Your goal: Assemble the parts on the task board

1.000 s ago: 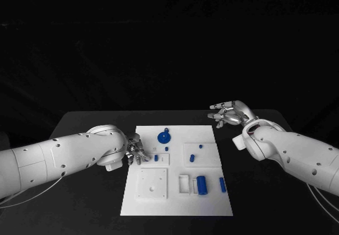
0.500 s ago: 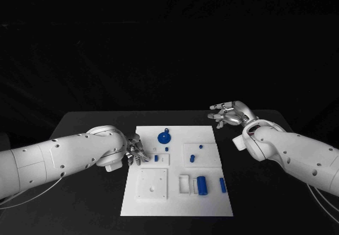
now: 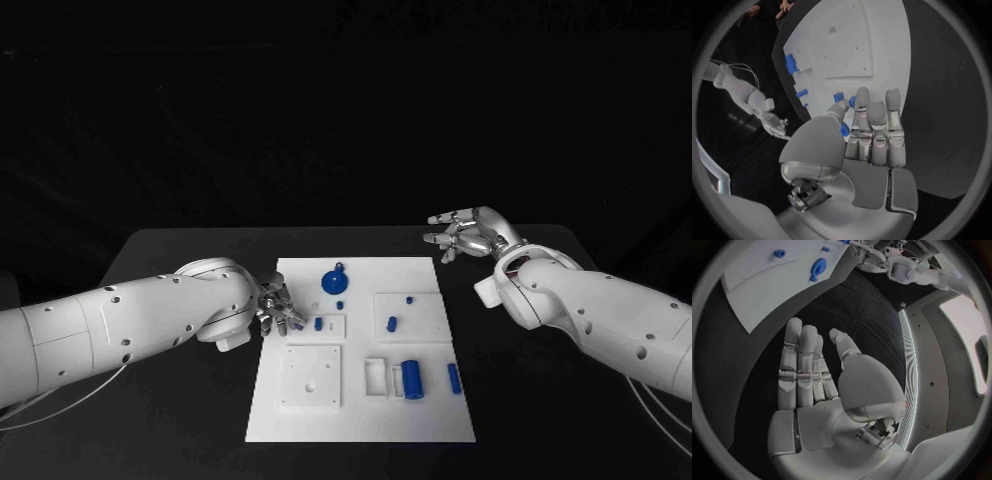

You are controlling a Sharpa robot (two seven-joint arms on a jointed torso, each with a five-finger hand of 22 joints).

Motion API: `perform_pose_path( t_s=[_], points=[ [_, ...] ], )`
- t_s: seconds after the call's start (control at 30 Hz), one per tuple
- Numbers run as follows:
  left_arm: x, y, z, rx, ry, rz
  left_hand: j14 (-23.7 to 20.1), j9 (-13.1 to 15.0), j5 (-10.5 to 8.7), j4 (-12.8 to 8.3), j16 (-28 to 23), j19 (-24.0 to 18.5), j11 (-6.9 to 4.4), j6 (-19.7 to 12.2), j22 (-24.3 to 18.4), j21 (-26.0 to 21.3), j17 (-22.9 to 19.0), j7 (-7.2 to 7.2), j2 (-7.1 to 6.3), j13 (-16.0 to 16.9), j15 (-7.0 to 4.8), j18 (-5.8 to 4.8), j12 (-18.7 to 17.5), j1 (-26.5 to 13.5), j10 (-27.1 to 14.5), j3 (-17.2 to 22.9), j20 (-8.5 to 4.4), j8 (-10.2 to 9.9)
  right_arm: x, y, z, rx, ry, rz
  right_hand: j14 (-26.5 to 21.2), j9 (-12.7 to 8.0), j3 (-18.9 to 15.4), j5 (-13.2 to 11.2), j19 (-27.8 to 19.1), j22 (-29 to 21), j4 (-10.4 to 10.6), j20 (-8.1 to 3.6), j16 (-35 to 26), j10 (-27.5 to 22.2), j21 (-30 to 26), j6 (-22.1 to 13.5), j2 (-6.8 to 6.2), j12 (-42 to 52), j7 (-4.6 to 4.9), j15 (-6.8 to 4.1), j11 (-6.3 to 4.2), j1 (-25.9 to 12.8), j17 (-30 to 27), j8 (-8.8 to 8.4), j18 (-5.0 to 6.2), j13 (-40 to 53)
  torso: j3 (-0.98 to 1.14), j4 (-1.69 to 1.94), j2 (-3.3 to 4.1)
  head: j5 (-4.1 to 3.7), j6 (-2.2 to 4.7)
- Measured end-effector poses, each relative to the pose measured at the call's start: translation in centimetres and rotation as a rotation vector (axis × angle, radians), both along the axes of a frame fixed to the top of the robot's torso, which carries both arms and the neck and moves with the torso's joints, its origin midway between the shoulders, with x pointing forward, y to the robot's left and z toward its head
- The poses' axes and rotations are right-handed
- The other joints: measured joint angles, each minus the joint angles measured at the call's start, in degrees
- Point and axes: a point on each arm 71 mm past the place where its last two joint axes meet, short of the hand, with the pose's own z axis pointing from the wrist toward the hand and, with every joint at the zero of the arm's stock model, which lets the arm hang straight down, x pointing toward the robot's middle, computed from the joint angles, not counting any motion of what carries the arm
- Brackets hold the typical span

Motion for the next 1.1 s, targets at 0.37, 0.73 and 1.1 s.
perform_pose_path(
  t_s=[0.37,0.73,1.1],
  points=[
    [0.03,0.10,0.16,-0.001,-0.010,0.013,0.20,-0.59,0.94,-0.27,0.00,0.00,-0.21,0.42,0.05,0.83,0.15,0.40,-0.11,-0.01,-0.19,0.00,0.02,-0.10,-0.21,-0.05,0.00,-0.70,0.02,0.00,-0.03,0.000,0.003,0.002,0.00,0.00,0.00,0.27,0.00,0.06,0.00,0.00,0.00,0.00,0.00,0.01,-0.23,0.00,-0.01,0.00,0.00,-0.23,0.00,0.00,0.00,0.00,0.03,0.05,-0.05,-0.09,0.12],
    [-0.02,0.29,0.26,0.001,-0.008,0.017,0.28,-0.67,1.22,-1.69,0.00,-0.33,-0.21,0.63,0.03,1.56,0.30,0.60,-0.70,0.05,-0.10,-0.01,0.56,-0.62,-0.22,1.05,-0.32,-1.20,0.02,-0.04,-0.05,-0.001,0.005,0.003,0.00,0.00,0.00,0.54,0.00,0.06,0.00,0.00,0.00,0.00,0.00,0.02,-0.23,0.00,-0.02,0.00,0.00,-0.23,0.00,0.00,0.00,0.00,0.00,0.03,0.00,-0.09,0.16],
    [0.23,0.56,0.63,-0.020,0.011,0.017,0.28,3.54,1.13,-1.57,0.41,-0.94,-0.20,0.83,0.03,2.62,0.62,0.80,-1.19,0.14,-0.09,0.00,1.01,0.66,-0.22,1.25,-0.49,-2.28,0.02,0.02,-0.06,-0.001,0.005,0.005,0.00,0.00,-0.01,0.53,0.00,0.05,0.00,0.00,0.00,0.00,0.00,0.08,-0.23,0.00,-0.08,0.00,0.00,-0.23,0.00,0.00,0.00,0.01,-0.04,-0.01,0.03,-0.08,0.10]
  ],
)
